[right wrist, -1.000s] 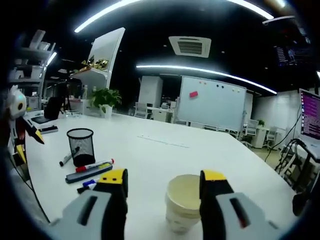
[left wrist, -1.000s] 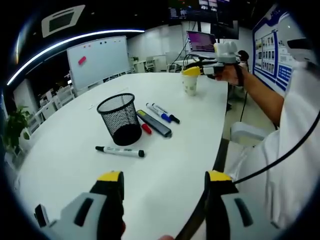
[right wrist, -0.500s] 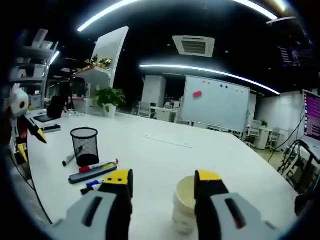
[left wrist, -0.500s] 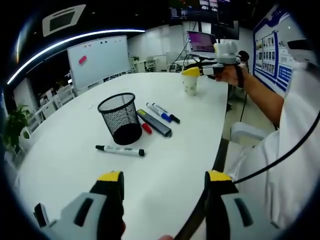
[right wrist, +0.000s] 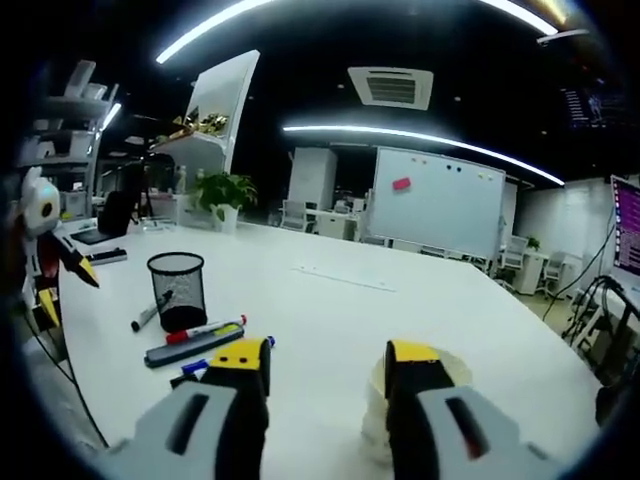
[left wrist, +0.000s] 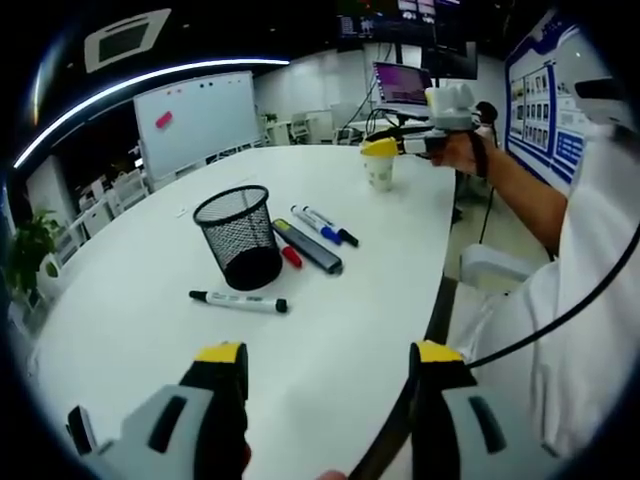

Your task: Place the scattered laser pointers and whiteboard markers into the pen holder and stack the scattered paper cups together

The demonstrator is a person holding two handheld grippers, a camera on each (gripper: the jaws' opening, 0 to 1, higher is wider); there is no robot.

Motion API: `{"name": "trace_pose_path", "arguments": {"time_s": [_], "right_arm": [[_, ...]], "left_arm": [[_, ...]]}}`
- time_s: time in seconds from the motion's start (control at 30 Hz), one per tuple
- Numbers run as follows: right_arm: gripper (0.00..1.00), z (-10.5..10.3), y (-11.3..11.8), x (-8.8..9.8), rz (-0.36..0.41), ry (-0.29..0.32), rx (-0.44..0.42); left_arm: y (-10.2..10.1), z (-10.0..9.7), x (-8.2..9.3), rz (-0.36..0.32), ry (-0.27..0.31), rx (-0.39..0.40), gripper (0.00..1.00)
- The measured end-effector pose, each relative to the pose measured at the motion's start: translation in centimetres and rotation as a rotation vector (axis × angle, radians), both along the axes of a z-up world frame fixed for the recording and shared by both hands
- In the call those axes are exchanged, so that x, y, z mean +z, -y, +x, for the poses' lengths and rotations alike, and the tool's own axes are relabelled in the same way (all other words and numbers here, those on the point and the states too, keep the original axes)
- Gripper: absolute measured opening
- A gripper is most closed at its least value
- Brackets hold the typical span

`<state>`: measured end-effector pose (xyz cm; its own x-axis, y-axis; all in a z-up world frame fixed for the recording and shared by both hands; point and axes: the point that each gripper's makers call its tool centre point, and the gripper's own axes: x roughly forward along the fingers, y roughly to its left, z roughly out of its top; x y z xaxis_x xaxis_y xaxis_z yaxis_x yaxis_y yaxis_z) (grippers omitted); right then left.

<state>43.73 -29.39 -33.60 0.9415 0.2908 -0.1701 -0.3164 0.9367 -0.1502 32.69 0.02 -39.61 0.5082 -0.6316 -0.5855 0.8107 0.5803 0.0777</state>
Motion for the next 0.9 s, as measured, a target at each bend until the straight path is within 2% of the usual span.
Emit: {"name": "trace_pose_path", "arguments": {"time_s": [0.13,0.43,0.9], "right_arm": [[0.49,-0.1,-0.4,-0.1,0.003,-0.002,0.011],[0.49,0.1,-0.4,-0.4,-0.008,0.003,-0.01],[0.54,-0.1,-1.6,-0.9,-0.007,-0.01,0.026]], "left_arm": [[0.0,0.0,0.1,-0.003,0.002,0.0,0.66],[0.1,0.1,0.1,0.002,0.006,-0.003,0.66],[0.1,0.3,0.5,-0.004,0.015,0.002,0.66]]}}
